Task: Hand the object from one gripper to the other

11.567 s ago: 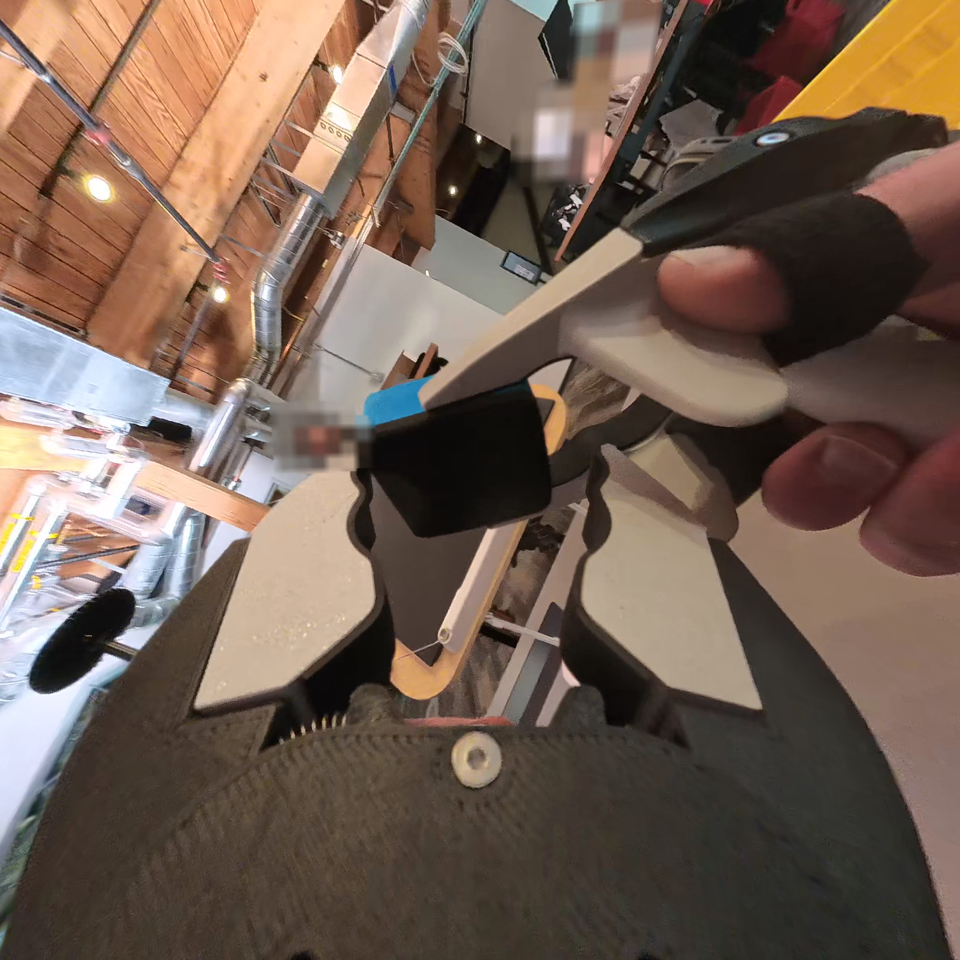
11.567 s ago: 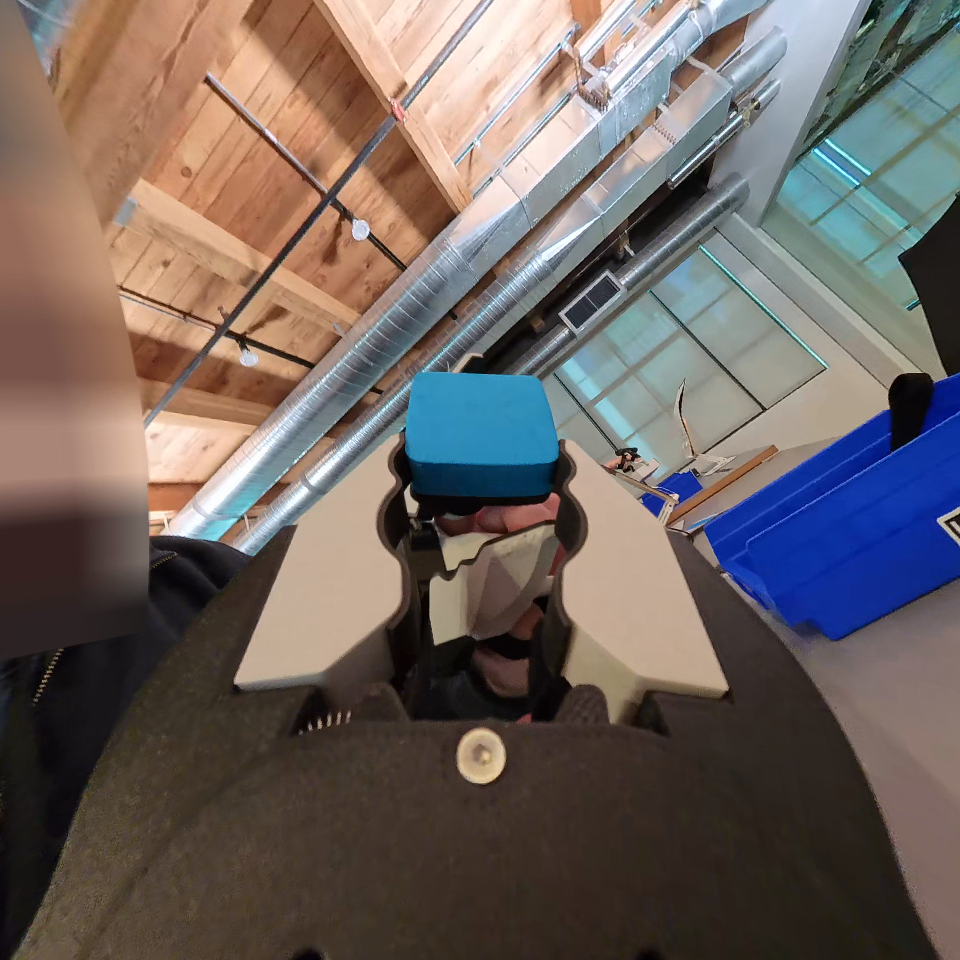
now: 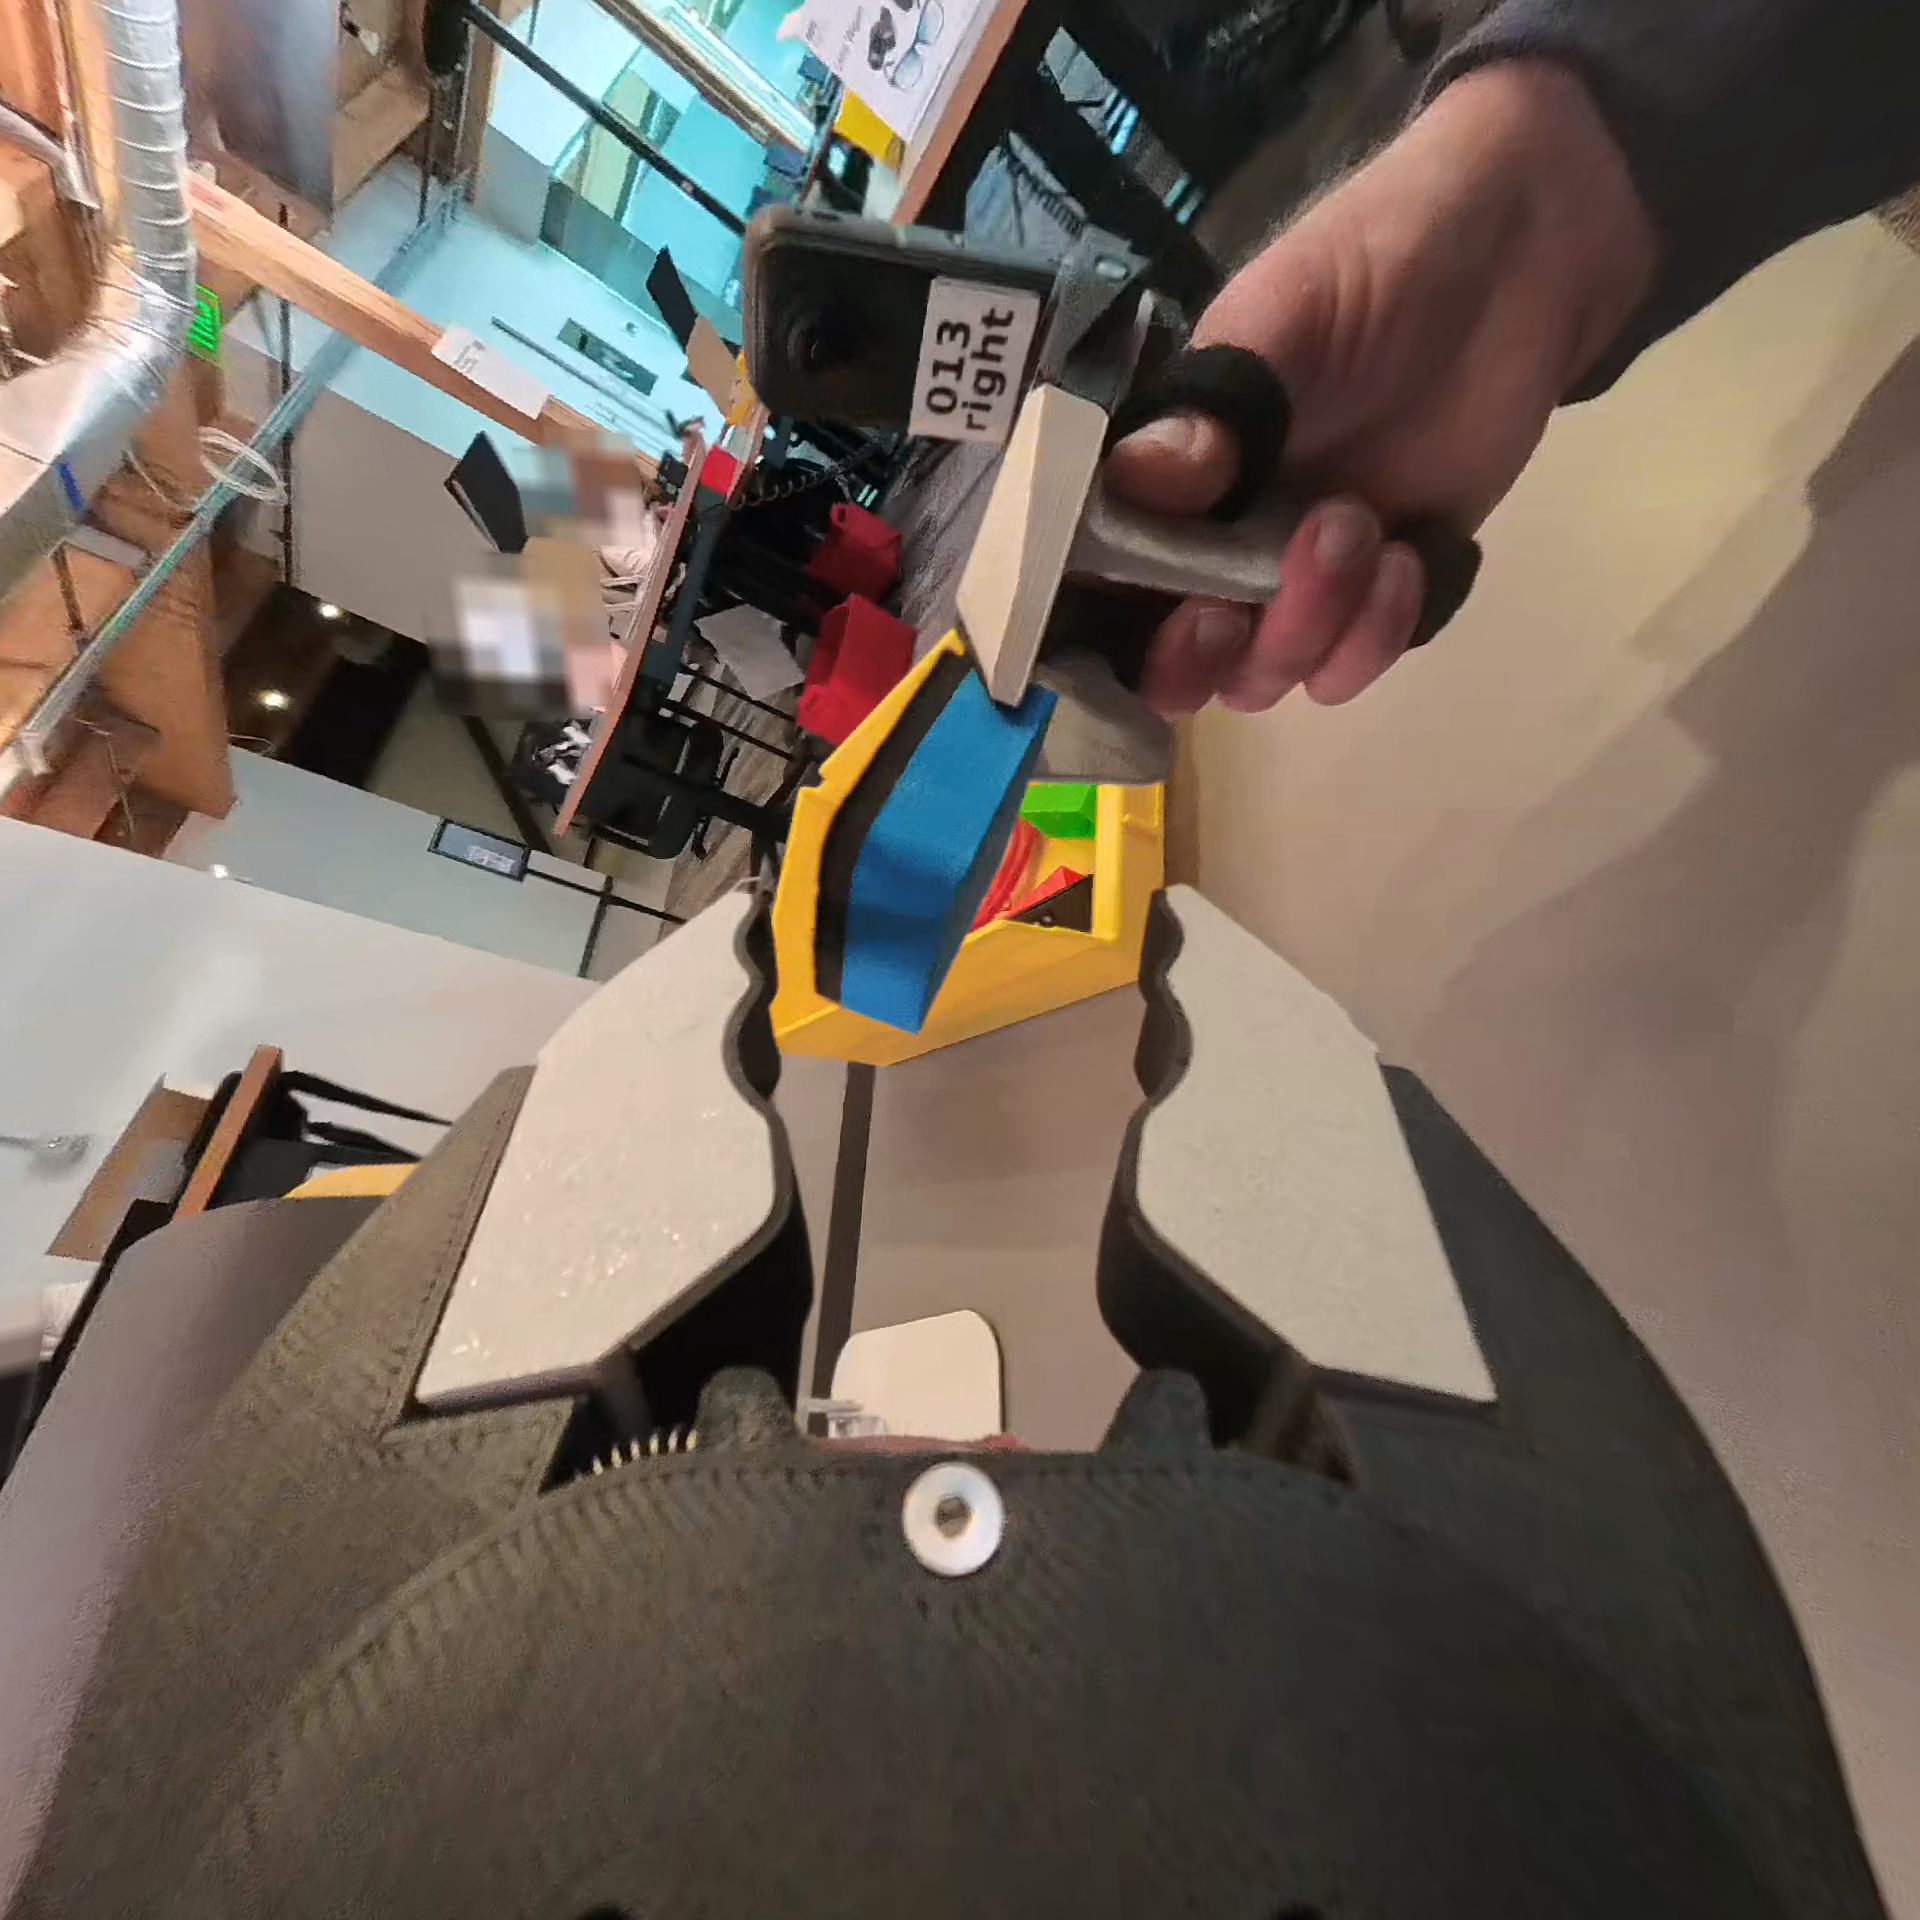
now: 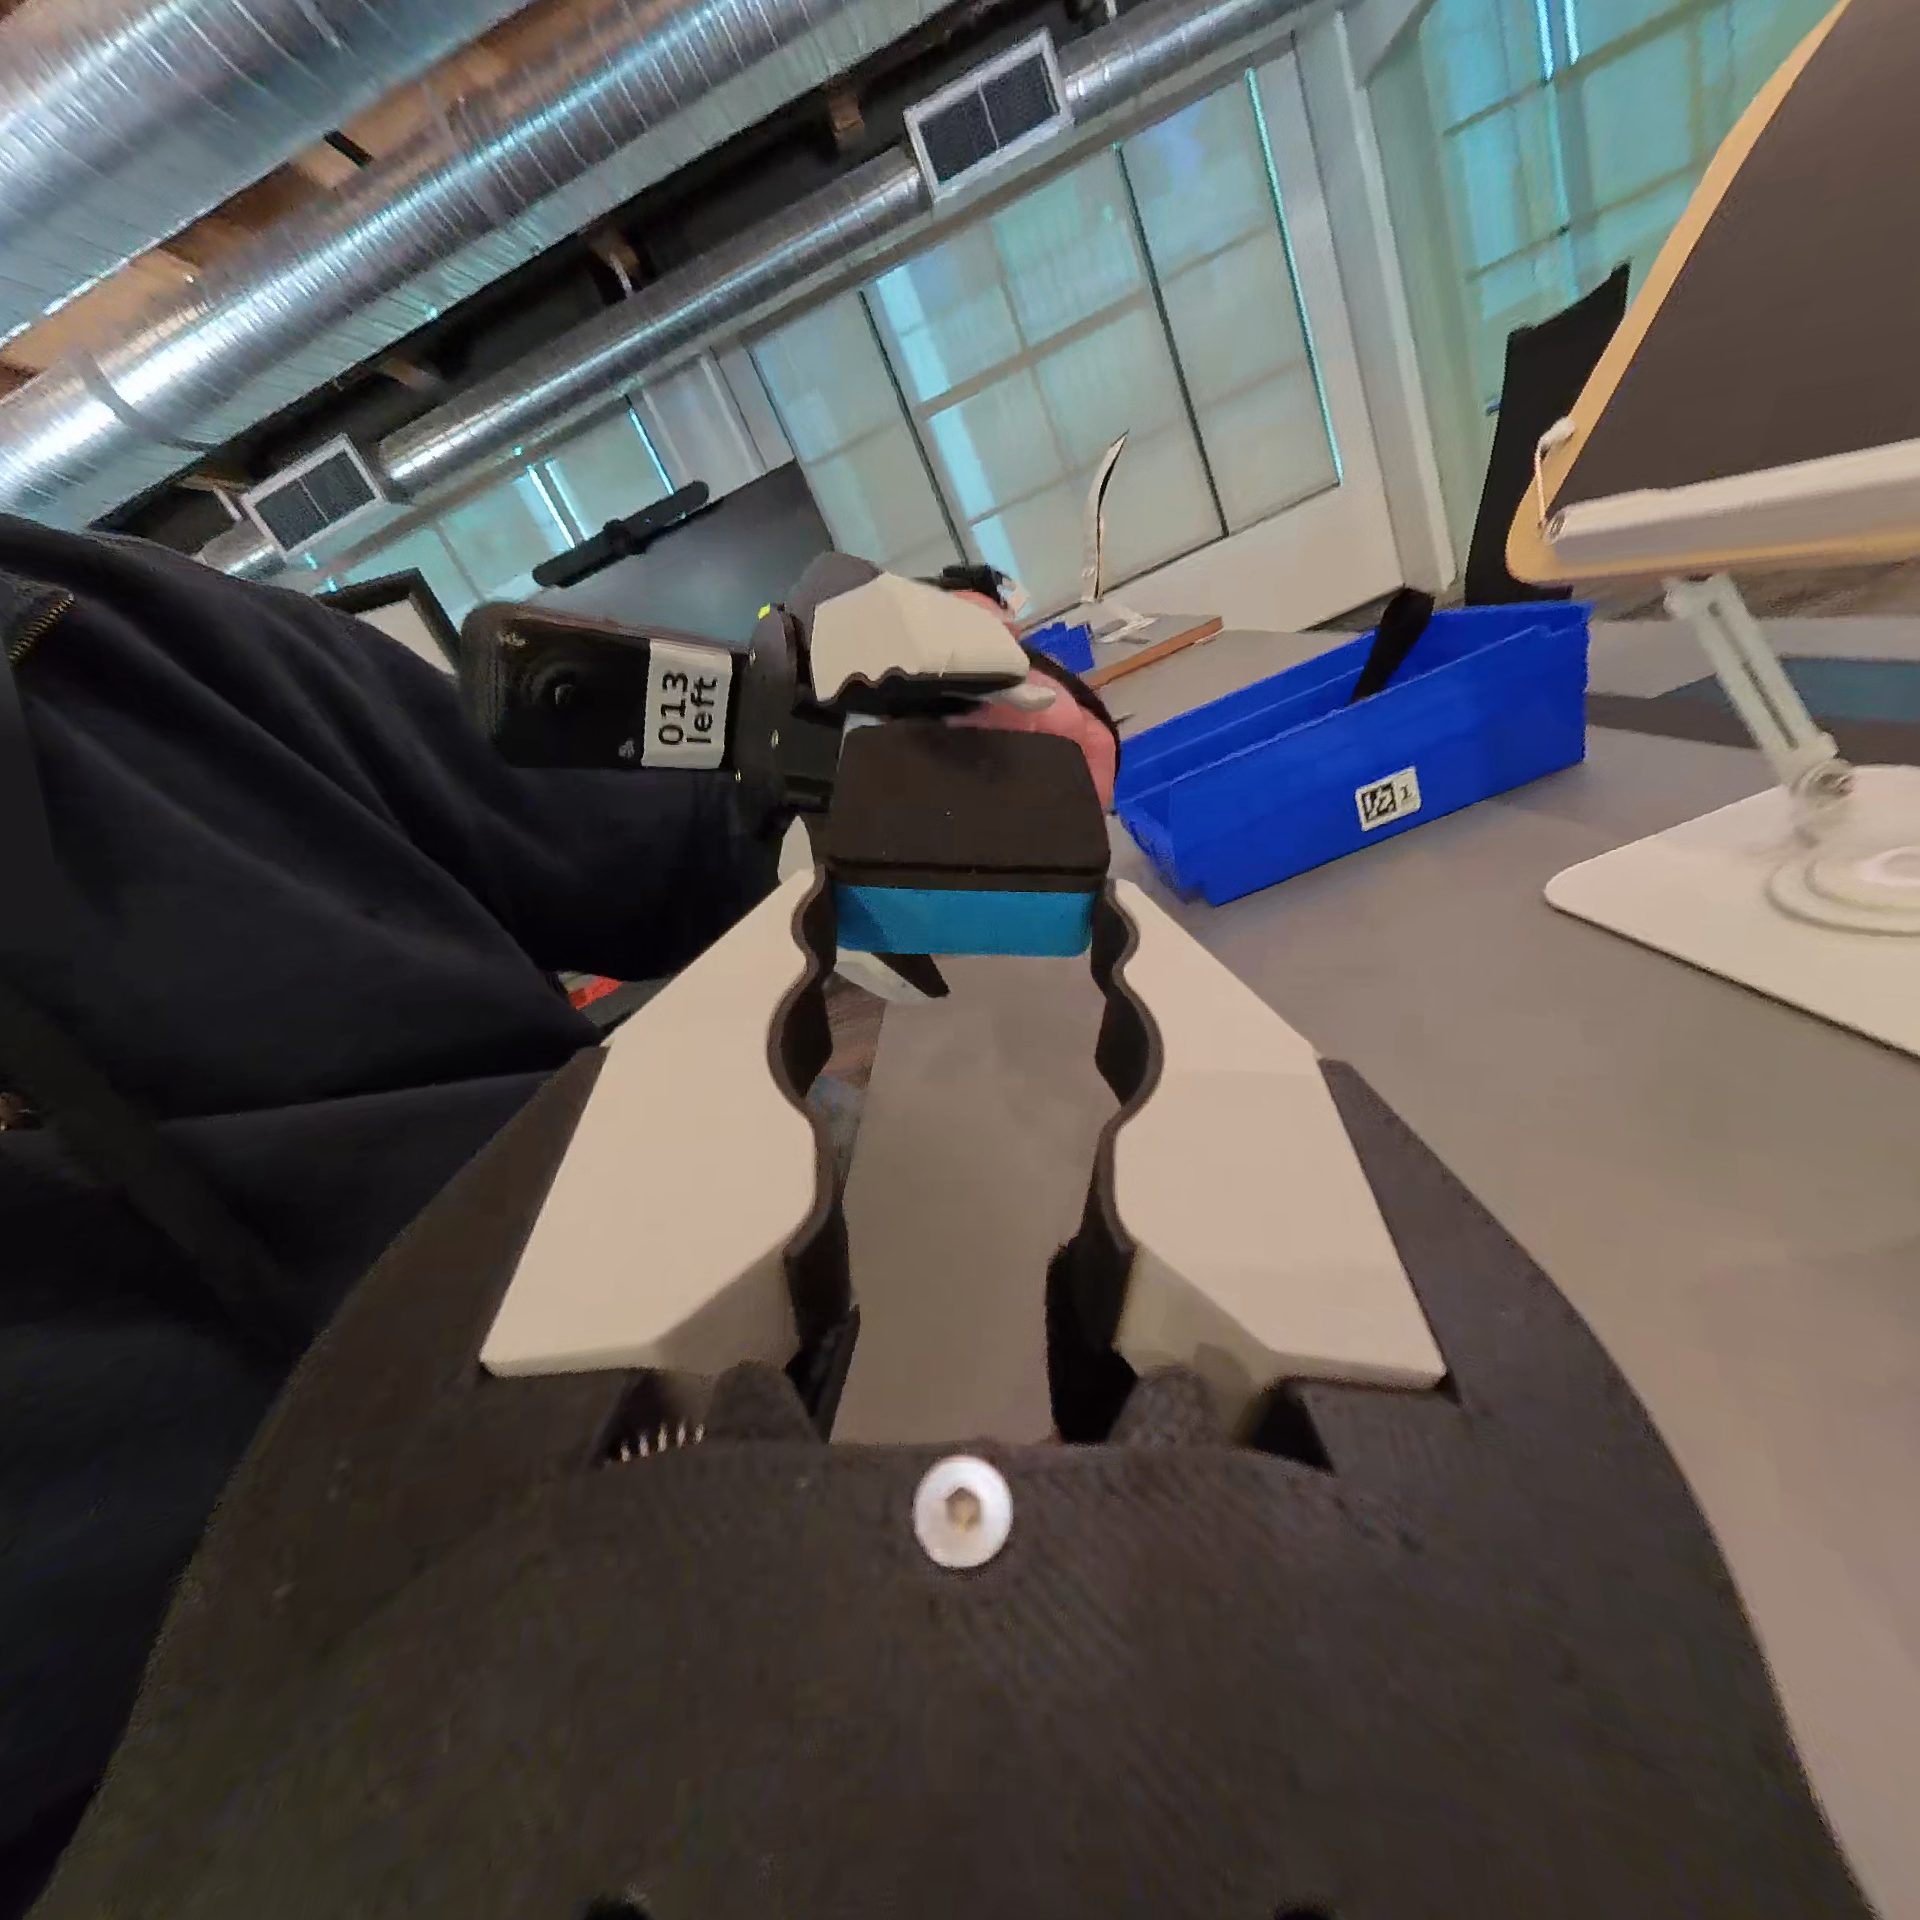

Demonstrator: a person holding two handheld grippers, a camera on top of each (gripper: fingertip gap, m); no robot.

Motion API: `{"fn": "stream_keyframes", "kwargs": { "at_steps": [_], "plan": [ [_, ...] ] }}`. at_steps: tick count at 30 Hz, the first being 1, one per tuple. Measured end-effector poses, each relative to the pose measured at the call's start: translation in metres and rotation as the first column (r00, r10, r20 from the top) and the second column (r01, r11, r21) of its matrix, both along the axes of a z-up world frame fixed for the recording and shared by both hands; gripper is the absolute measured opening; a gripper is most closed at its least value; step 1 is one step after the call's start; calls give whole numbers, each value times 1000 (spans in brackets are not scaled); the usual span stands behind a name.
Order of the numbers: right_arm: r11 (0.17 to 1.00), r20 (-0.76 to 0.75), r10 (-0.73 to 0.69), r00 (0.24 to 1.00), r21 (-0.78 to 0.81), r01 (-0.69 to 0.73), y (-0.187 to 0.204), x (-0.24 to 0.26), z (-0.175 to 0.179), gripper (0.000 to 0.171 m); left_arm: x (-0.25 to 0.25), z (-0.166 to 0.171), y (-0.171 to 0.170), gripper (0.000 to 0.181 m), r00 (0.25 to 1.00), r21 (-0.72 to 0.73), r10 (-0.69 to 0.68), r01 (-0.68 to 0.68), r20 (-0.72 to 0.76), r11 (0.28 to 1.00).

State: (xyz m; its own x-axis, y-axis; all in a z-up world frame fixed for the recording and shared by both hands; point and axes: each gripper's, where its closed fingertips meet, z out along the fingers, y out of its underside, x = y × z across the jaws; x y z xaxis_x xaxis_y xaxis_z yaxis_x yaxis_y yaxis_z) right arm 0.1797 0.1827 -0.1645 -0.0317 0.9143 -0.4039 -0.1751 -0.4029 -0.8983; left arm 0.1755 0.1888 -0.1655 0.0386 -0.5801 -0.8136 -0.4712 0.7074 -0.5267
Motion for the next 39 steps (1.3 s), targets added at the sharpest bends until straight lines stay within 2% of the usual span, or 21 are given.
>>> {"fn": "stream_keyframes", "kwargs": {
  "at_steps": [5, 12, 15, 17, 20, 21, 24, 26, 33, 39],
  "plan": [
    [998, -19, 36, 999, -50, -36, -3, -1, -2, 47, 0, 3, 4, 63, 1000, 5, 1, -2, 5, 1000],
    [995, -85, 8, 996, -100, -16, 1, 2, 0, 47, -1, 5, 6, 61, 998, 110, 39, -44, 50, 993],
    [997, -89, -16, 996, -83, 9, 2, 5, -2, 47, -3, -2, 7, 73, 994, -107, 45, -34, 104, 994],
    [996, -95, -35, 995, -85, 27, 4, 8, -3, 47, -3, -5, 6, 82, 988, -313, 48, 0, 148, 950],
    [992, -127, -40, 991, -123, 24, 5, 9, -2, 47, -7, 1, 5, 81, 972, -441, 55, 53, 229, 896],
    [990, -144, -45, 989, -136, 26, 5, 9, -1, 47, -8, 3, 6, 79, 969, -427, 65, 44, 238, 903],
    [978, -262, -97, 960, -203, 43, 9, 12, 6, 47, -10, 6, 8, 75, 971, -257, 81, -20, 227, 966],
    [966, -345, -143, 928, -254, 54, 13, 13, 9, 46, -9, 9, 11, 75, 961, -172, 119, -77, 250, 982],
    [933, -455, -217, 864, -358, 46, 13, 2, 7, 47, 2, 15, 16, 75, 939, 123, 188, -231, 287, 965],
    [924, -499, -221, 838, -383, 16, 7, -9, 9, 47, 6, 14, 25, 77, 909, 137, 254, -312, 330, 940]
  ]
}}
